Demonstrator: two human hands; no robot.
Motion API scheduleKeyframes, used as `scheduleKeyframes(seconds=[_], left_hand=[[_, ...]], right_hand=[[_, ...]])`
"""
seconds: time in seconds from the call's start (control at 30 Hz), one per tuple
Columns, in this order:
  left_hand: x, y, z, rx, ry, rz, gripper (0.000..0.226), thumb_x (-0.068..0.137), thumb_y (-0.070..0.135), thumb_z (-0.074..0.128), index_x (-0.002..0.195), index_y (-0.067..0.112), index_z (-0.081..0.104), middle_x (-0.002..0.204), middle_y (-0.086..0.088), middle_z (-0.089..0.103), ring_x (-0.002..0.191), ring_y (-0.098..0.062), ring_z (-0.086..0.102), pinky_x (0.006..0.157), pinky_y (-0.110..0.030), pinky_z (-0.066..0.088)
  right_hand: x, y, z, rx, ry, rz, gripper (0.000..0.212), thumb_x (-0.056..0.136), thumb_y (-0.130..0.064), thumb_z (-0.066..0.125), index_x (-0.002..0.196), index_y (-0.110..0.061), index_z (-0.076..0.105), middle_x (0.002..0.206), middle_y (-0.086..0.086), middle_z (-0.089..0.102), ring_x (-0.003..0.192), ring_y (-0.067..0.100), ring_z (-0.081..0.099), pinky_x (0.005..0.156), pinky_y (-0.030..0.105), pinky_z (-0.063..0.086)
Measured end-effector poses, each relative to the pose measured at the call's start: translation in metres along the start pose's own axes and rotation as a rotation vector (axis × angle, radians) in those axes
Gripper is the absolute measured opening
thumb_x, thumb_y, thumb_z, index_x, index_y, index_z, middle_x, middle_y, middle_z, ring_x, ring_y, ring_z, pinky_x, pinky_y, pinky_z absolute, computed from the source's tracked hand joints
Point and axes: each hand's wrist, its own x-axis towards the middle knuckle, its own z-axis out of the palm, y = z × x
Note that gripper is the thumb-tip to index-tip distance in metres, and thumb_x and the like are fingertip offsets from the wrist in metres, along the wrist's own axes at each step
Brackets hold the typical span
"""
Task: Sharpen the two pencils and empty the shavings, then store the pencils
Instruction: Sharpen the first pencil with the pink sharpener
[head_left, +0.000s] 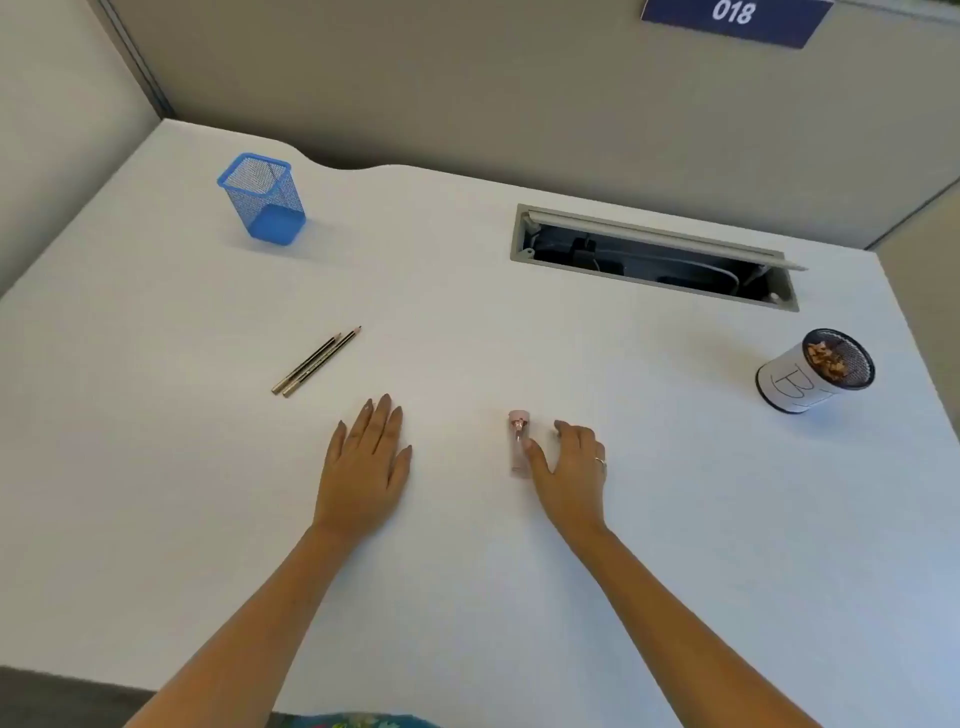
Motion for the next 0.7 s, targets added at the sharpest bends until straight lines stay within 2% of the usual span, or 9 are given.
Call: scheduleKeyframes(seconds=[0.1, 0.23, 0.33, 0.4, 0.43, 0.5, 0.6, 0.7], left_hand=[[0.003, -0.002, -0.004, -0.012, -0.013, -0.018, 0.056, 0.098, 0.037, 0.029, 0.147, 0.013, 0.039, 0.158, -0.006, 0.033, 0.146, -0.024, 0.029, 0.114, -0.048, 0.026], [0.004, -0.004, -0.005, -0.067, -0.088, 0.001, 0.054, 0.095, 0.036, 0.032, 0.141, 0.012, 0.047, 0.154, -0.009, 0.039, 0.142, -0.029, 0.037, 0.109, -0.052, 0.033], [0.01, -0.009, -0.014, -0.203, -0.174, 0.002, 0.052, 0.096, 0.034, 0.035, 0.143, 0.015, 0.045, 0.158, -0.006, 0.031, 0.147, -0.028, 0.026, 0.114, -0.051, 0.024], [0.015, -0.018, -0.028, -0.41, -0.251, -0.046, 0.048, 0.1, 0.028, 0.043, 0.146, 0.017, 0.039, 0.158, 0.0, 0.03, 0.149, -0.02, 0.02, 0.118, -0.043, 0.017], [0.018, -0.019, -0.036, -0.552, -0.27, -0.105, 0.048, 0.1, 0.027, 0.046, 0.146, 0.017, 0.039, 0.155, 0.002, 0.036, 0.146, -0.017, 0.026, 0.118, -0.037, 0.021], [0.025, -0.023, -0.06, -0.884, -0.33, -0.273, 0.045, 0.099, 0.031, 0.051, 0.142, 0.021, 0.047, 0.142, 0.005, 0.052, 0.133, -0.011, 0.045, 0.108, -0.028, 0.033], [0.035, -0.03, -0.089, -1.173, -0.481, -0.351, 0.032, 0.098, 0.04, 0.05, 0.124, 0.026, 0.063, 0.12, 0.005, 0.07, 0.11, -0.008, 0.065, 0.093, -0.031, 0.05], [0.036, -0.04, -0.109, -1.315, -0.525, -0.363, 0.031, 0.097, 0.041, 0.051, 0.114, 0.022, 0.07, 0.101, 0.001, 0.076, 0.096, -0.012, 0.071, 0.08, -0.03, 0.057]], right_hand=[[0.004, -0.023, 0.01, -0.028, -0.037, 0.031, 0.053, 0.086, -0.05, 0.057, 0.123, -0.012, 0.054, 0.12, 0.008, 0.052, 0.114, 0.029, 0.047, 0.095, 0.04, 0.039], [0.011, -0.044, 0.027, -0.024, -0.042, 0.064, 0.031, 0.085, -0.029, 0.059, 0.107, -0.008, 0.059, 0.104, 0.01, 0.058, 0.097, 0.031, 0.056, 0.082, 0.039, 0.045], [0.011, -0.065, 0.032, 0.102, -0.083, 0.106, 0.019, 0.084, -0.028, 0.059, 0.088, -0.01, 0.063, 0.086, 0.007, 0.061, 0.08, 0.026, 0.059, 0.069, 0.034, 0.044], [0.006, -0.088, 0.037, 0.253, -0.164, 0.124, 0.019, 0.085, -0.031, 0.06, 0.084, -0.012, 0.064, 0.082, 0.004, 0.064, 0.075, 0.019, 0.06, 0.066, 0.03, 0.047], [0.002, -0.097, 0.037, 0.356, -0.219, 0.136, 0.015, 0.086, -0.03, 0.062, 0.088, -0.015, 0.064, 0.083, 0.0, 0.065, 0.075, 0.014, 0.06, 0.065, 0.024, 0.048], [-0.007, -0.12, 0.04, 0.585, -0.351, 0.162, 0.011, 0.088, -0.025, 0.064, 0.097, -0.02, 0.066, 0.09, -0.004, 0.066, 0.08, 0.009, 0.061, 0.065, 0.016, 0.049], [-0.019, -0.144, 0.048, 0.802, -0.448, 0.157, 0.022, 0.086, -0.02, 0.068, 0.107, -0.015, 0.069, 0.101, 0.001, 0.073, 0.092, 0.013, 0.068, 0.079, 0.024, 0.054], [-0.03, -0.162, 0.056, 0.834, -0.382, 0.155, 0.025, 0.08, -0.019, 0.075, 0.103, -0.013, 0.069, 0.096, 0.004, 0.076, 0.091, 0.016, 0.072, 0.08, 0.028, 0.057]])
